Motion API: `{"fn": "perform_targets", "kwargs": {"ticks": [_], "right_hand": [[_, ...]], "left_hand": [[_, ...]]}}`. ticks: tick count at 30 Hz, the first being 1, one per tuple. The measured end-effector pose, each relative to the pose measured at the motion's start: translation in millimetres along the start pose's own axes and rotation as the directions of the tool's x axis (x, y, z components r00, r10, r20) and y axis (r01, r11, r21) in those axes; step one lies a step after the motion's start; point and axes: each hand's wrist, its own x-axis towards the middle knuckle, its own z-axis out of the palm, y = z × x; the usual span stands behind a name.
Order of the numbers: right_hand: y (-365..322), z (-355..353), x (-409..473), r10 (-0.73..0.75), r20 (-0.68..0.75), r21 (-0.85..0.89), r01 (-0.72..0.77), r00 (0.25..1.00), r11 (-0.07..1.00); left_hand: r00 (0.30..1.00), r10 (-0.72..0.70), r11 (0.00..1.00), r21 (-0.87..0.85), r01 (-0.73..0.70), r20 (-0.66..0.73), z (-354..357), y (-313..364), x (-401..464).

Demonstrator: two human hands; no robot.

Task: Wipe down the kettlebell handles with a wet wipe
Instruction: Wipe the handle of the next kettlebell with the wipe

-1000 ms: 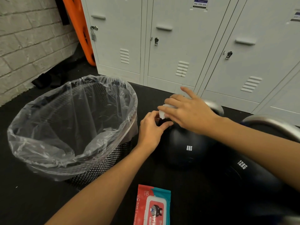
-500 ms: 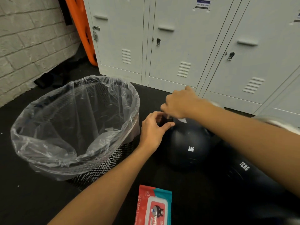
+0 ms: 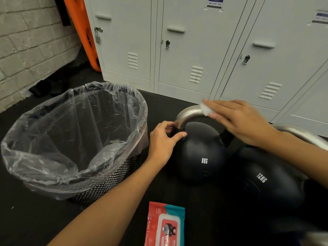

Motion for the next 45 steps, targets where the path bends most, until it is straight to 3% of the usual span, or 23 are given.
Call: {"fn": "perform_targets", "kwargs": {"ticks": [5, 10, 14, 16, 19, 22, 25, 29, 35, 40, 45], "right_hand": [[8, 5, -10, 0.052, -0.045, 0.077, -0.049, 0.998, 0.996], [-25, 22, 11, -0.121, -0.188, -0.152, 0.093, 0.975, 0.984], [-48, 44, 28, -0.403, -0.067, -0.369, 0.353, 0.913, 0.86], [-50, 50, 31, -0.453, 0.035, -0.434, 0.422, 0.891, 0.796], [-38, 41, 22, -0.478, 0.004, -0.426, 0.434, 0.879, 0.794], [-22, 24, 8, -0.36, -0.022, -0.331, 0.333, 0.933, 0.883], [-6, 15, -2, -0.049, -0.089, -0.012, 0.048, 0.995, 0.999], [4, 12, -20, 0.157, -0.092, 0.214, -0.134, 0.983, 0.968], [9, 13, -41, 0.406, -0.016, 0.428, -0.361, 0.914, 0.829], [-2, 7, -15, 0.478, 0.0, 0.43, -0.432, 0.878, 0.793], [-37, 16, 23, 0.331, -0.142, 0.173, -0.306, 0.933, 0.936]], "left_hand": [[1.0, -0.006, 1.0, 0.005, 0.006, 0.009, 0, 1, -1], [1.0, -0.001, 1.0, -0.001, 0.001, -0.013, 1, 0, 0], [1.0, 0.019, 1.0, 0.016, -0.019, -0.017, 2, -1, 1], [1.0, 0.028, 0.999, 0.023, -0.027, -0.013, 1, -2, 1], [0.999, 0.034, 0.999, 0.014, -0.034, 0.002, 0, -2, 0], [1.0, 0.017, 1.0, 0.005, -0.017, -0.009, 0, -2, 0], [1.0, 0.007, 1.0, 0.0, -0.007, -0.009, 0, -1, 0], [1.0, 0.001, 1.0, -0.001, -0.001, -0.003, -1, 0, -1], [1.0, -0.001, 1.0, 0.0, 0.001, -0.002, 0, 1, -1], [1.0, -0.007, 1.0, -0.012, 0.007, -0.004, 0, 1, -2], [1.0, -0.003, 1.0, -0.005, 0.003, 0.001, 0, 1, -1]]}}
